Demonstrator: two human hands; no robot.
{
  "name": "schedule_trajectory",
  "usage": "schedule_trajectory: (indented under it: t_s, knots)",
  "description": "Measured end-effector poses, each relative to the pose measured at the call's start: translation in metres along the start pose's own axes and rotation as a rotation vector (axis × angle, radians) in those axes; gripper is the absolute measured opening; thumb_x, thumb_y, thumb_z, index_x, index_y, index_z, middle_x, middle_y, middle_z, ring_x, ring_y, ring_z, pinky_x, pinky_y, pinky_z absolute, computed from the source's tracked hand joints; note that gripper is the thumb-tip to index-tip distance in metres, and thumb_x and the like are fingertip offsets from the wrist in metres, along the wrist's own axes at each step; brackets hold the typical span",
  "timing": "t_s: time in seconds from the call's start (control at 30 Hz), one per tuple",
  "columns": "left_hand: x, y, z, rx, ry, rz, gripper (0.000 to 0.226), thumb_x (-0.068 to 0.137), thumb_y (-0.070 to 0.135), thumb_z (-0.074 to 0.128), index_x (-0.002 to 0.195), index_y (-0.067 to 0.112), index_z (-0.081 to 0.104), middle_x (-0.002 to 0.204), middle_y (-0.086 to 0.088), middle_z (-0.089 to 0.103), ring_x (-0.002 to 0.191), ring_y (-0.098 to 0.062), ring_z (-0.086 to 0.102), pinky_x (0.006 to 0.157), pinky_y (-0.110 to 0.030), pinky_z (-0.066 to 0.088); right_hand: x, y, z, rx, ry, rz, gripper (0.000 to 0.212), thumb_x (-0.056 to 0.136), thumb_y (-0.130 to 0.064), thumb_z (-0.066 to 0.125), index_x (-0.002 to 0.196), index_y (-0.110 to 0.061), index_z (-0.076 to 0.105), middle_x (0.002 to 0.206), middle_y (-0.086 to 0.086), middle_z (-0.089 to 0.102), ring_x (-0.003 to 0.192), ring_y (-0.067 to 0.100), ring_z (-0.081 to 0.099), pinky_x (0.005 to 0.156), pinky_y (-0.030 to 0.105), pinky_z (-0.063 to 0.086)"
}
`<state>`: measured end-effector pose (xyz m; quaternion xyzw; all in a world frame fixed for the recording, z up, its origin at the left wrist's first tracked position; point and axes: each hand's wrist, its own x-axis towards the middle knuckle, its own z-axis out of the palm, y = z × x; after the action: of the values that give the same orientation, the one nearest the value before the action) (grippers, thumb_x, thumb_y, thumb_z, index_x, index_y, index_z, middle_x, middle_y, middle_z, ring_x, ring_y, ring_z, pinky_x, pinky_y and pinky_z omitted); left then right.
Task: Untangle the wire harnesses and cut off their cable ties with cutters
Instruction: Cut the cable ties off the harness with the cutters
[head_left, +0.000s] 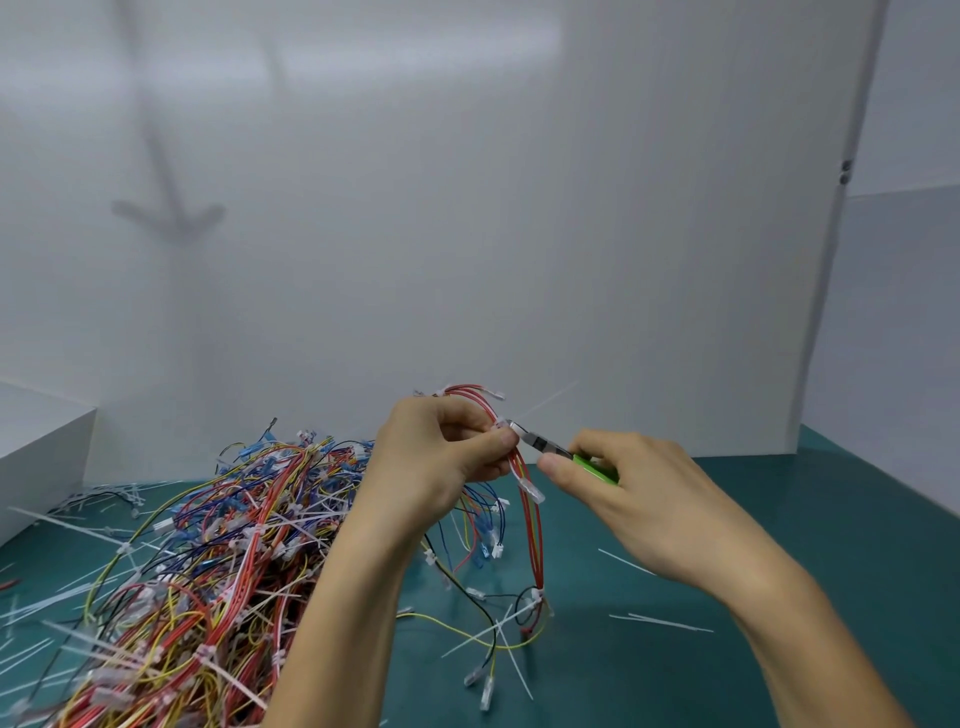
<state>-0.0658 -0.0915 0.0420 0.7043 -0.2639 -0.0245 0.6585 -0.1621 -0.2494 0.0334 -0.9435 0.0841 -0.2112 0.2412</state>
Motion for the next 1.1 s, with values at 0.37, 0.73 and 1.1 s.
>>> schedule_trajectory:
  t_s: [0.37,0.73,1.1]
  knots:
    - [-0.0008,0.0015,-0.0032,0.004,-0.038,0.031,0.016,0.083,-0.006,0.071,0.071,0.004,0.067,0.059,-0.005,0.07,0.056,-0.012,0.07,0.057,-0.017,0.055,0.0002,-0.001,-0.0024,0.089,-0.047,-0.002,0.054,0.09,-0.065,0.044,0.074,-0.018,0.063,0.047,-0.011,0.044,0.049,0.011,0.034,0.048,0.022,0.031]
    - [-0.0007,0.0014,-0.0021,-0.037,-0.026,0.057,0.002,0.085,-0.003,0.07,0.084,-0.004,0.069,0.061,-0.002,0.071,0.059,-0.008,0.069,0.058,-0.015,0.054,0.004,-0.0027,0.0049,0.512,-0.044,0.171,0.053,0.093,-0.059,0.049,0.074,-0.014,0.068,0.053,-0.002,0.058,0.045,0.015,0.053,0.051,0.031,0.048]
    - [-0.0009,0.0042,0.0019,-0.386,0.043,0.007,0.005,0.088,0.004,0.068,0.087,0.002,0.072,0.077,-0.01,0.075,0.071,-0.015,0.072,0.067,-0.016,0.056,0.0023,-0.0075,0.0002,0.625,-0.002,0.011,0.021,0.084,-0.023,0.076,0.07,-0.01,0.068,0.05,-0.005,0.057,0.046,0.012,0.049,0.049,0.025,0.044]
